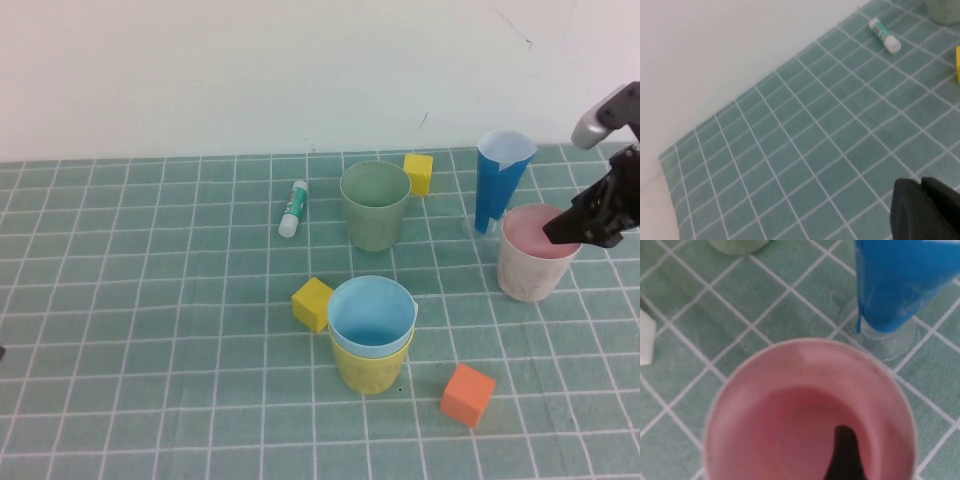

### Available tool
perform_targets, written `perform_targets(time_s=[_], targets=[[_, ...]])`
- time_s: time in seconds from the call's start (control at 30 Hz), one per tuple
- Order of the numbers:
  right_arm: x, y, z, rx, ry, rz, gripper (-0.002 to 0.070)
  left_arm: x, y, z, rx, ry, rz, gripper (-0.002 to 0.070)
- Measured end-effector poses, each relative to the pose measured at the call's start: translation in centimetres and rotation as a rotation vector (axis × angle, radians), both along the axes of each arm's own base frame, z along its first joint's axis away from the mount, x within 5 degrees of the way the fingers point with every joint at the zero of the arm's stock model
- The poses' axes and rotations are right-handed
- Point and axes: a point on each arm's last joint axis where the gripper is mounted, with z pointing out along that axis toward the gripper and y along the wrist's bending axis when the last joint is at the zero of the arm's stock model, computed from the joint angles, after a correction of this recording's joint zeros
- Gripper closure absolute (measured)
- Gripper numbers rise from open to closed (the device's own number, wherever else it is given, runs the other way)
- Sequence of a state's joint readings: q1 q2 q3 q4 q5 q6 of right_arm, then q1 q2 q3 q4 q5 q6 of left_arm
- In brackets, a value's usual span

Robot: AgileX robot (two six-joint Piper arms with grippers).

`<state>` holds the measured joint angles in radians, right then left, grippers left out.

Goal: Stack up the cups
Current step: Pick up the pink cup, then place the pink cup on the green cup

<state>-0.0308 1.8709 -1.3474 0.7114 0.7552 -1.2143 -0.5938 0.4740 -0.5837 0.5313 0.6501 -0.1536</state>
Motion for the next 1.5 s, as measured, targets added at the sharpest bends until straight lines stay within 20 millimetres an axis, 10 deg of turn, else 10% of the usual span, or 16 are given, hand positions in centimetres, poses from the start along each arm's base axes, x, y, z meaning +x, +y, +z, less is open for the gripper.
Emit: perform_targets(time_s=[0.4,0.7,0.9,1.1,1.5], targets=[[0.5,0.5,-0.6,0.080,0.030,-0.023,0.0633,-0.1,0.3,-0.7,0.010,0.059,0.037,0.0673],[-1.8,3.8,10.0,0.087,-0.107,0.158,0.0640,-0.2,0.7,-1.0,0.048,0.090,0.065,0.0673],[-1.8,10.9,15.4,0.072,-0.367,0.273,0.0643,-0.2,0.7,-1.0,0.048,0.088,0.064,0.0673],[1.5,15.8,12.3,0.007,-0.387,0.275,0.0645,-0.2,0.7,-1.0,0.047,0.087,0.063,0.0673],[6.1,17.0,6.2,-0.055,-0.315,0.216,0.0645,-0.1,0.4,-0.7,0.011,0.058,0.049,0.0673]])
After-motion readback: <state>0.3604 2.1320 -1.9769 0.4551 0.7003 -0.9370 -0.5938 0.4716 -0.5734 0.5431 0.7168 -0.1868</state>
